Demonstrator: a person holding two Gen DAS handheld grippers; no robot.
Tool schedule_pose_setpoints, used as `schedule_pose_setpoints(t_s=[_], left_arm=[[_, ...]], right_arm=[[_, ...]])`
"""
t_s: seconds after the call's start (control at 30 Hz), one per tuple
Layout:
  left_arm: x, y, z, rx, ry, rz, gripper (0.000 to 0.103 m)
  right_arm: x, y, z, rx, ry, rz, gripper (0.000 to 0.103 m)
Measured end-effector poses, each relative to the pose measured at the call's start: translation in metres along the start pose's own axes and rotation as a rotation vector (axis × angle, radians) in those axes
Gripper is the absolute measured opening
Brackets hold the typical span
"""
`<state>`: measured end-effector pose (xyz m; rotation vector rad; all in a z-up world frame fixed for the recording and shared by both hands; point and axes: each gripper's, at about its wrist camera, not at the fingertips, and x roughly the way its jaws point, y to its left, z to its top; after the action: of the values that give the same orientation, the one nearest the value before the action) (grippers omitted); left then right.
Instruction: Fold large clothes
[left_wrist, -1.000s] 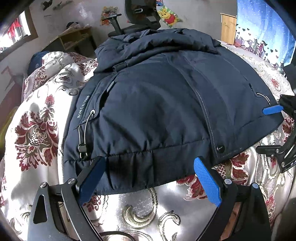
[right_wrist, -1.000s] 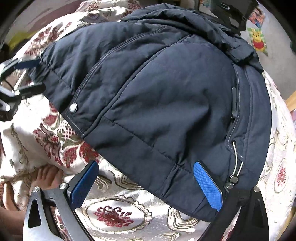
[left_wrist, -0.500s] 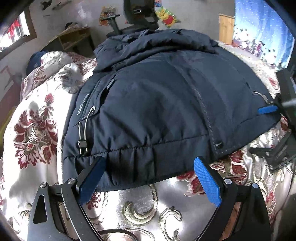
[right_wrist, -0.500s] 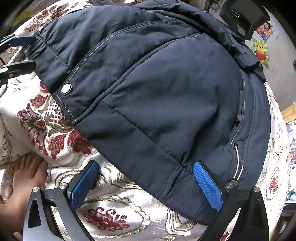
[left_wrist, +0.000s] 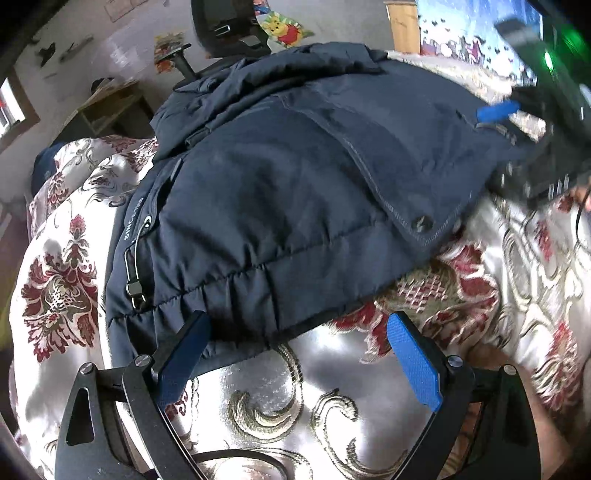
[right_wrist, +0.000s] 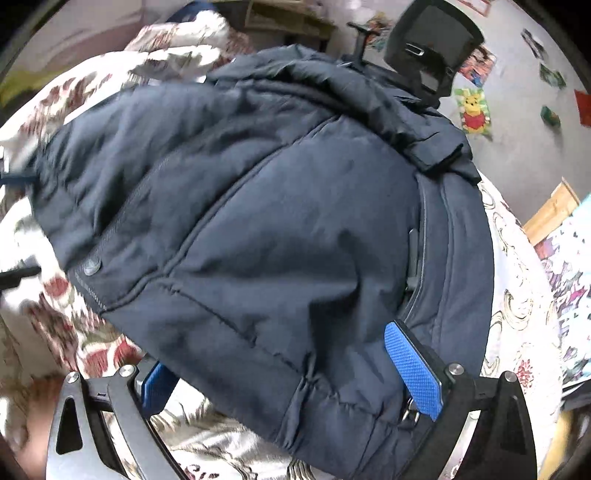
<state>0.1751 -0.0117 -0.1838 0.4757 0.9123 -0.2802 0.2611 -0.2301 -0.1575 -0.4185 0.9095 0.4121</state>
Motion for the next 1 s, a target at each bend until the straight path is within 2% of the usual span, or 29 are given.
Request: schedule_pose_setpoints(t_s=[0.17,0.4,0.47,0.57,0.7,0.83,0.87,1.0], left_arm=[[0.016,-0.005,0.000,0.042,0.027,0.131,0.094],[0.018,-0.005,0.003,0.068,-0.017,0.266,0.094],[0.016,0.000,0.004,0.052,-0.028,0.274,0.094],[0.014,0.008,0.008,0.009,-0.037,0.258,0.093],[0.012,0.012,0.013,-0.021,-0.037,0.237,0.084],[0.008,0.006,0.016,-0.031,-0.040,0.233,0.079],[0.007,0.003,0.016,-0.035,-0.040,0.231,0.078],[0.004,0.006,0.018,-0.054,-0.048,0.232,0.078]], right_arm=[[-0.005,-0.009,0.018,0.041,-0.036,0.017,0.101],[-0.012,-0.008,0.008,0.023,-0.028,-0.010,0.101],[-0.014,-0.008,0.003,0.020,-0.019,-0.022,0.100],[-0.013,-0.008,-0.003,0.047,0.017,-0.007,0.088],[-0.011,0.000,-0.008,0.054,0.055,0.033,0.058],[-0.013,0.006,-0.007,0.035,0.033,0.019,0.051],[-0.014,0.005,-0.006,0.046,0.024,0.032,0.047],[-0.020,-0.006,-0.003,0.116,-0.032,0.076,0.043]])
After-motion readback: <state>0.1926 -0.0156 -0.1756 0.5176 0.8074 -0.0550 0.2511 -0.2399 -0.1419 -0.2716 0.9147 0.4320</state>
